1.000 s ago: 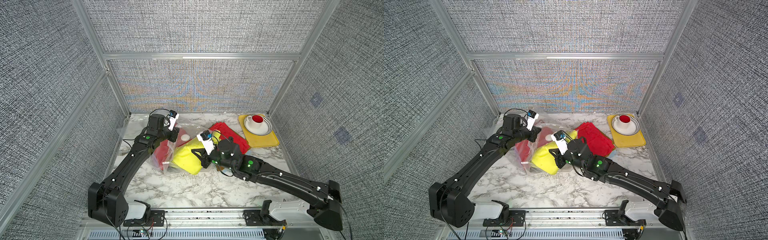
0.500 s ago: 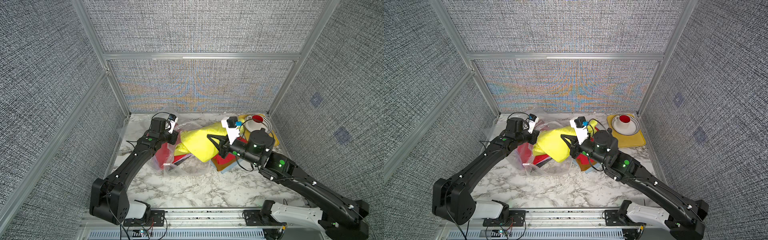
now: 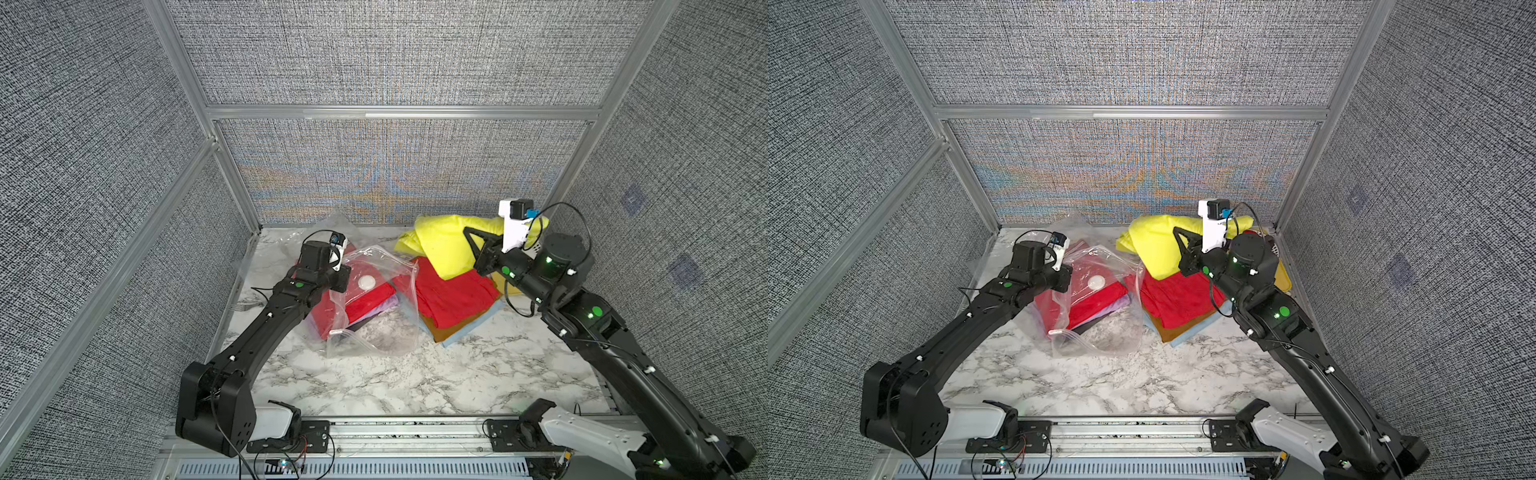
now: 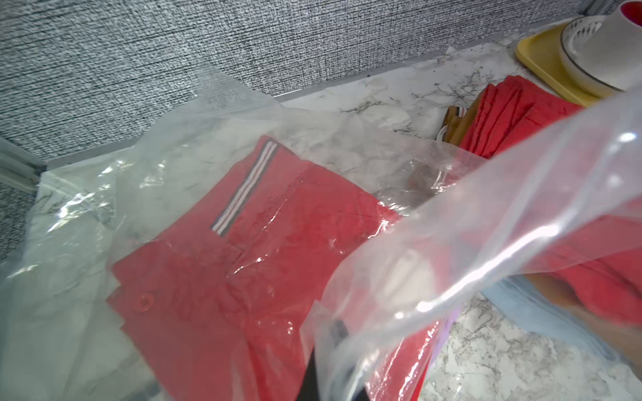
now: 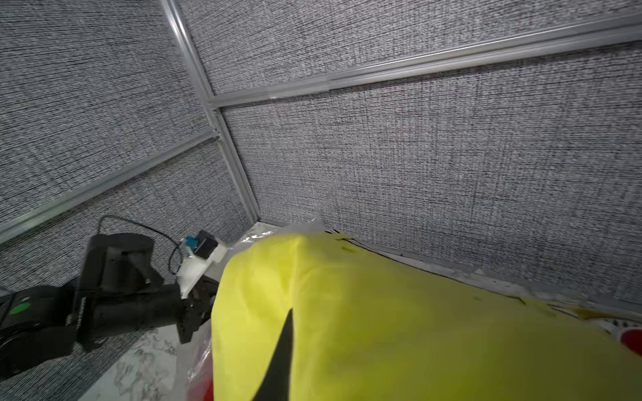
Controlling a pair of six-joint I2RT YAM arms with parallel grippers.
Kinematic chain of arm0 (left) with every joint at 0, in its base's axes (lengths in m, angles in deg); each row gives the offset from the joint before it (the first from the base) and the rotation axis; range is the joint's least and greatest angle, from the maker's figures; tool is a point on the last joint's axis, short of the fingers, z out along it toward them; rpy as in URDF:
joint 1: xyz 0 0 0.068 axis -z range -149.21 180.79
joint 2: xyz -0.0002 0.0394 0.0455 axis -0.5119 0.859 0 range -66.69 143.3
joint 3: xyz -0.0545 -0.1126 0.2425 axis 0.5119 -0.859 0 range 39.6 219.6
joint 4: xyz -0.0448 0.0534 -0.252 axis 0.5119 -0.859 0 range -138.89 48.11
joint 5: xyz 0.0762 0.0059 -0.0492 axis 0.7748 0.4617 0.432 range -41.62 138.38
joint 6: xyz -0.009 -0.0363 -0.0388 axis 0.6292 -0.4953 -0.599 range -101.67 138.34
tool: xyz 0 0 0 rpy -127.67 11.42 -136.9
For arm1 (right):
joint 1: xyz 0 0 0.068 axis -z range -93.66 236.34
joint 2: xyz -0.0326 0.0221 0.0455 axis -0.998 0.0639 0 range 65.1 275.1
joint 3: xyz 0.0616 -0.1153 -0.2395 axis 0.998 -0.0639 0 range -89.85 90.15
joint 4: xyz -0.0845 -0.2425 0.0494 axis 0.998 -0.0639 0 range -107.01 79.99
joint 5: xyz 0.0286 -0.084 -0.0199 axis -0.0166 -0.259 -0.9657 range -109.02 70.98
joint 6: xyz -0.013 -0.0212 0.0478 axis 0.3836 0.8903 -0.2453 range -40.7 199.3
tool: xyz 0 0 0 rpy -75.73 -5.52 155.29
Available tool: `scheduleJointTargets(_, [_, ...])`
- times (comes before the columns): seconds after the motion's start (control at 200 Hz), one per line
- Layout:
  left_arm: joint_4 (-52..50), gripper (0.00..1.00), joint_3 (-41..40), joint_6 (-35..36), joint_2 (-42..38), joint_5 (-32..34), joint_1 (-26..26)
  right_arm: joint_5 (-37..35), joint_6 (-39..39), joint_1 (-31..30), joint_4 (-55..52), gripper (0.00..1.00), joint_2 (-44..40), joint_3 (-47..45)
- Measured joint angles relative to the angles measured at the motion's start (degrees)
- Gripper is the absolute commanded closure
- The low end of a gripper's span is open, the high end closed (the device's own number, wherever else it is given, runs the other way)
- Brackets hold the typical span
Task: Take the trousers out of the vacuum bag
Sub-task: Place the trousers at the center of the board.
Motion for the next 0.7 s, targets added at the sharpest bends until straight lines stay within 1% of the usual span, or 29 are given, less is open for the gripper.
scheduleJointTargets(0.145, [0.2,1.00,-1.8,-1.8,-2.4,4.0,-1.3,1.0,-0.8,5.3,-0.6,1.00,1.7,0.2])
scheduleJointTargets(0.325, [0.2,1.00,-2.5,-4.5,-6.3,8.0,-2.9,5.3,-0.7,10.8,0.7,1.00,6.4,0.2])
scheduleJointTargets(0.496, [0.2,1.00,-2.5,-6.9,-10.5,10.6,-4.1,9.7,1.1,12.8,1.3,1.00,12.7,1.0])
scheduleJointTargets(0.696, [0.2,1.00,-2.3,-8.1,-13.7,11.3,-4.5,16.4,3.8,14.4,3.0,1.00,20.5,5.1])
